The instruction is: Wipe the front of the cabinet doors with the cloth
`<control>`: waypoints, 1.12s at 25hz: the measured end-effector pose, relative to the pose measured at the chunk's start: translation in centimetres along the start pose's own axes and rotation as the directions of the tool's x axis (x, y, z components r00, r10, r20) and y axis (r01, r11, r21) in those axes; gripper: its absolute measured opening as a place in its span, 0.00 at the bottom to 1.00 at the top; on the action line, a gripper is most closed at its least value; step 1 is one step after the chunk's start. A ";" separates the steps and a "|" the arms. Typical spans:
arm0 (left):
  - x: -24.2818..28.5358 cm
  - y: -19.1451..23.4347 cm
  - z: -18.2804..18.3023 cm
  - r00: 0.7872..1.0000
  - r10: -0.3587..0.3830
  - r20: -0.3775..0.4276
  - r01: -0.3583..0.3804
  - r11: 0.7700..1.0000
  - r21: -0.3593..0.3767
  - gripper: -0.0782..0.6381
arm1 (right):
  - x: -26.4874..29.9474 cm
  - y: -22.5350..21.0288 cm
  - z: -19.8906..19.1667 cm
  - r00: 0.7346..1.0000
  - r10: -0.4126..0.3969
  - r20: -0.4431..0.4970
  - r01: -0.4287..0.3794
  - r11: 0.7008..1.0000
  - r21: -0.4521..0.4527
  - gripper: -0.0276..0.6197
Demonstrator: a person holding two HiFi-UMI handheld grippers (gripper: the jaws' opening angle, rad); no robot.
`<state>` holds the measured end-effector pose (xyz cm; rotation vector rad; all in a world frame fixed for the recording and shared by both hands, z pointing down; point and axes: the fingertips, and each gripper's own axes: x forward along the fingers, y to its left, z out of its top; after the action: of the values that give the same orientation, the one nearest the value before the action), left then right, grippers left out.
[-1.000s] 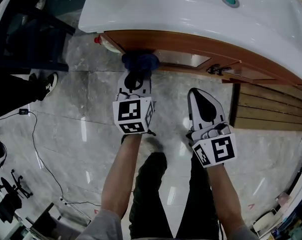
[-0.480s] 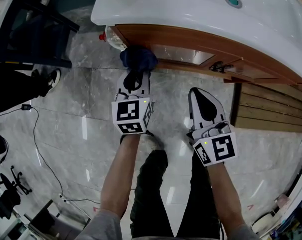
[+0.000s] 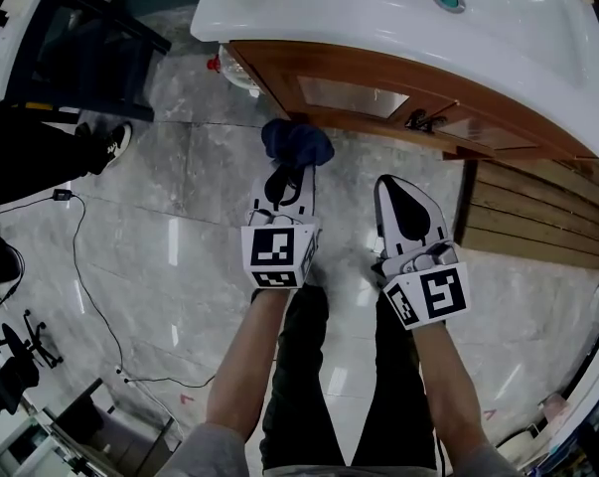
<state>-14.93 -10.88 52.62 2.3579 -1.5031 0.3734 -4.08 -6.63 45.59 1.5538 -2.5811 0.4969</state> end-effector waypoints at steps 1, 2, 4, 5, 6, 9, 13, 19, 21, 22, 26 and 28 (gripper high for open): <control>-0.3 -0.5 0.1 1.000 0.000 0.001 0.000 1.000 0.001 0.19 | -0.3 -0.1 0.2 1.000 0.003 0.001 -0.003 1.000 0.001 0.06; -0.5 -0.9 0.3 1.000 0.001 0.004 -0.001 1.000 0.005 0.19 | -0.5 -0.1 0.4 1.000 0.006 0.003 -0.006 1.000 0.002 0.06; -0.8 -1.7 0.8 1.000 0.005 0.013 -0.005 1.000 0.012 0.19 | -0.9 -0.4 0.8 1.000 0.011 0.009 -0.011 1.000 0.002 0.06; -0.8 -2.1 1.0 1.000 0.005 0.017 -0.006 1.000 0.013 0.19 | -1.0 -0.6 1.0 1.000 0.014 0.011 -0.014 1.000 0.001 0.06; -0.8 -2.5 1.1 1.000 0.004 0.022 -0.005 1.000 0.012 0.19 | -1.2 -0.8 1.1 1.000 0.015 0.013 -0.015 1.000 0.000 0.06; -0.8 -3.9 1.3 1.000 -0.005 0.026 0.005 1.000 0.016 0.19 | -1.7 -1.7 1.3 1.000 0.009 0.018 -0.009 1.000 0.000 0.06; -0.1 -6.6 1.2 0.999 -0.041 0.030 0.040 0.999 0.033 0.19 | -2.6 -3.3 1.3 1.000 -0.009 0.023 0.009 1.000 0.008 0.06; 1.3 -10.7 1.1 0.995 -0.094 0.032 0.093 0.994 0.052 0.19 | -3.9 -6.0 0.7 0.999 -0.034 0.016 0.034 0.999 0.020 0.06; 1.8 -11.5 1.1 0.994 -0.103 0.031 0.101 0.993 0.054 0.19 | -4.3 -6.8 0.7 0.999 -0.041 0.016 0.040 0.999 0.023 0.06; 2.0 -11.9 1.1 0.994 -0.105 0.030 0.104 0.993 0.055 0.19 | -4.4 -7.1 0.7 0.999 -0.043 0.017 0.043 0.999 0.026 0.06; 2.7 -13.0 0.8 0.993 -0.115 0.027 0.114 0.992 0.057 0.19 | -4.7 -7.9 0.5 0.999 -0.045 0.021 0.045 0.998 0.033 0.06; 3.3 -13.6 0.4 0.993 -0.118 0.028 0.117 0.992 0.057 0.19 | -4.9 -8.3 0.4 0.999 -0.044 0.022 0.043 0.999 0.033 0.06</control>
<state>-1.18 -8.37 51.82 2.4928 -1.3759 0.3547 5.54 -6.19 45.92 1.6308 -2.5622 0.5224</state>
